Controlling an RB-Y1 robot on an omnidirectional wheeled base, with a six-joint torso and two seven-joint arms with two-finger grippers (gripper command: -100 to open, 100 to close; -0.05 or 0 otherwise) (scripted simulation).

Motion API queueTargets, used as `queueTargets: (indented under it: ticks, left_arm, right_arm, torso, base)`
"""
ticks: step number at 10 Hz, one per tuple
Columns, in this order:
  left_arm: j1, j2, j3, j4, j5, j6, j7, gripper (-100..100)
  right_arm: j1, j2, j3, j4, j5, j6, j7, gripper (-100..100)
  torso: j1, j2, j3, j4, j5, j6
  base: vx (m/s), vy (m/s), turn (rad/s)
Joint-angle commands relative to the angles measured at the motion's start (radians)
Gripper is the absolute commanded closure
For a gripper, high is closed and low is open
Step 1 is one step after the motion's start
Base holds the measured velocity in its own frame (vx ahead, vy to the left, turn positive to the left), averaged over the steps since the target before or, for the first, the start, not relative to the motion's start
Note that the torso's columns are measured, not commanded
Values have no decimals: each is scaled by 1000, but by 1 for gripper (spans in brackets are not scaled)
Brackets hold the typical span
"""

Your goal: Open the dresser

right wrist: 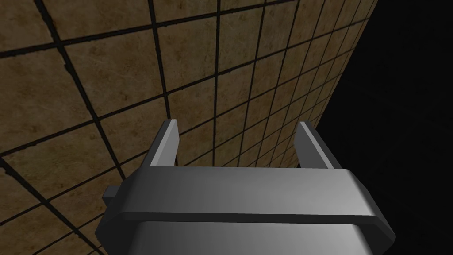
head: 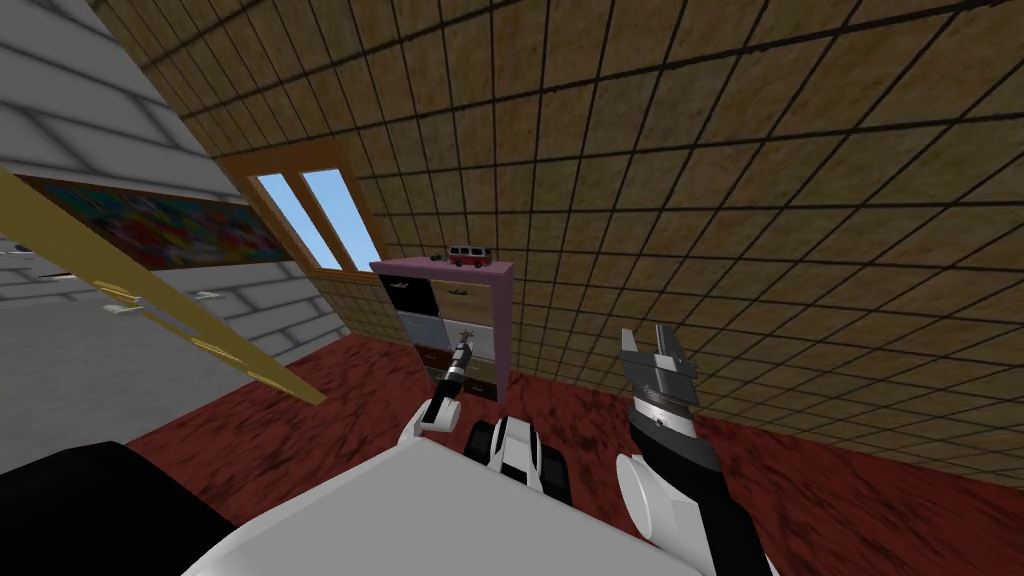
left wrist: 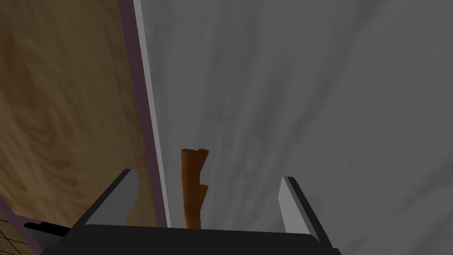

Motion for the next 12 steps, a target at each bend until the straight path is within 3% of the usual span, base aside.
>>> queueTargets:
  ticks: [1,5,6,7,12]
  left_arm:
    - [-34,-7,58,19,15,15,-17,-100]
    - [-86,-8,148,48,40,39,-34,-100]
    - [-80,-9,134,39,35,40,-32,-100]
    - [-60,-8,103,34,27,27,-25,100]
    - [6,-7,-10,-2,-4,-2,-4,100]
  right_arm:
    - [0,0,0,0,0,0,0,0]
    - [0,0,0,0,0,0,0,0]
    - [0,0,0,0,0,0,0,0]
    - [0,0,0,0,0,0,0,0]
    - [1,0,0,0,0,0,0,0]
  torso:
    - [0,-2,-1,-1,0,0]
    - [0,-3,-2,-1,0,0]
    - [1,-3,-2,-1,0,0]
    - [1,-4,-2,-1,0,-1]
    - [1,-2,-2,-1,0,0]
  base:
    - [-65,2,-195]
    - [-57,-5,-212]
    - [-22,2,-40]
    - [26,0,253]
    - [70,5,239]
